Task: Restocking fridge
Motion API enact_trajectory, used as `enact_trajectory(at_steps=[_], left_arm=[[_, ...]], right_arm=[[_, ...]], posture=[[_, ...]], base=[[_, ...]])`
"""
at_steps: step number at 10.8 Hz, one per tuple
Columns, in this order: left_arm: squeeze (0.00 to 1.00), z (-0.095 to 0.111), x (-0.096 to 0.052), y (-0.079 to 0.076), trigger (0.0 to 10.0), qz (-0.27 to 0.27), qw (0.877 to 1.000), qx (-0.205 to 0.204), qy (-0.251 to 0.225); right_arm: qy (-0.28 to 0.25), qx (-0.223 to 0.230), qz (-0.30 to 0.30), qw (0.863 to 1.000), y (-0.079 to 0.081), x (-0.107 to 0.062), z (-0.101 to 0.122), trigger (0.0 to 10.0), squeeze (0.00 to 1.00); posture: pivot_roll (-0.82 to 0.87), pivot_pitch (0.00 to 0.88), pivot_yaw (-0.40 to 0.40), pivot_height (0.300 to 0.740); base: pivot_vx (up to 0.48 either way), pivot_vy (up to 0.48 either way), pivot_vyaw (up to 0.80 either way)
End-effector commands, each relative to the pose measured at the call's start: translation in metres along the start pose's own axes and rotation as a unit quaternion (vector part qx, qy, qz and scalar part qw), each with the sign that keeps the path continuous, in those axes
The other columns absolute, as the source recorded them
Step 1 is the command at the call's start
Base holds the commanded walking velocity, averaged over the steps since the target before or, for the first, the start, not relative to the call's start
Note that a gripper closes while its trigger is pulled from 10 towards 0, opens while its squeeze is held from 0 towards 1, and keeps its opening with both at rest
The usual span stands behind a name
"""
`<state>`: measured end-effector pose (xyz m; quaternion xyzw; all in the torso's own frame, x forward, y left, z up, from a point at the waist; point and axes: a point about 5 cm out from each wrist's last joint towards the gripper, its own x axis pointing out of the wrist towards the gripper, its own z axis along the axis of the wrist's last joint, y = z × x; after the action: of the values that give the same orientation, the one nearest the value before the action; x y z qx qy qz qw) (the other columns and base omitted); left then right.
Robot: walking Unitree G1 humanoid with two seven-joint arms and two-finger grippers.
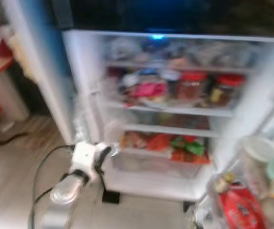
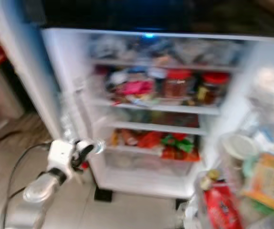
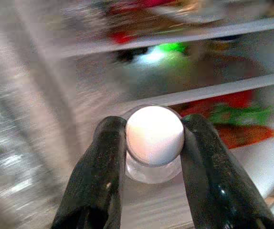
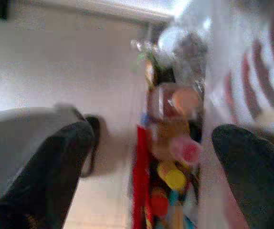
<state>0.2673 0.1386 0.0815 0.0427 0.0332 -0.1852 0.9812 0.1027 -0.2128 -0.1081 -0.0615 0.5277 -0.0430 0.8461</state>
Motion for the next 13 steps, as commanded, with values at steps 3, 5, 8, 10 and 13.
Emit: enact_trajectory(at_steps=[3, 5, 8, 10, 13], left_arm=[[0.0, 0.0055, 0.0006, 0.0039, 10.0, -0.005, 1.0, 0.017, -0.007], [0.0, 0.0048, 0.0001, 0.0032, 10.0, -0.006, 1.0, 0.016, -0.006], [0.0, 0.0016, 0.0001, 0.0014, 10.0, -0.018, 1.0, 0.018, 0.004], [0.0, 0.0002, 0.0005, 0.0, 10.0, -0.026, 0.999, 0.018, 0.011], [0.0, -0.0017, -0.0008, -0.0034, 10.0, -0.043, 0.998, 0.03, 0.016]], right_arm=[[0.004, 0.008, -0.015, 1.0, -0.0053, 0.0013, 0.0045, 10.0, 0.0], [0.006, 0.008, -0.014, 1.0, -0.0049, 0.0012, 0.0037, 10.0, 0.0], [0.009, 0.004, -0.014, 1.0, -0.0047, 0.0011, 0.0028, 10.0, 0.0], [0.007, 0.005, -0.013, 1.0, -0.0046, 0.0012, 0.0035, 10.0, 0.0], [-0.001, 0.013, -0.012, 1.0, -0.0044, 0.0015, 0.0058, 10.0, 0.0]], posture=[[-0.11, 0.0, -0.028, 0.74], [-0.1, 0.0, -0.029, 0.74], [-0.11, 0.0, -0.028, 0.74], [-0.1, 0.0, -0.029, 0.74], [-0.11, 0.0, -0.028, 0.74]], base=[[0.289, 0.0, 0.0], [0.287, 0.0, -0.31], [0.266, 0.0, 0.0], [0.0, 0.0, 0.0], [0.0, 0.0, 0.0]])
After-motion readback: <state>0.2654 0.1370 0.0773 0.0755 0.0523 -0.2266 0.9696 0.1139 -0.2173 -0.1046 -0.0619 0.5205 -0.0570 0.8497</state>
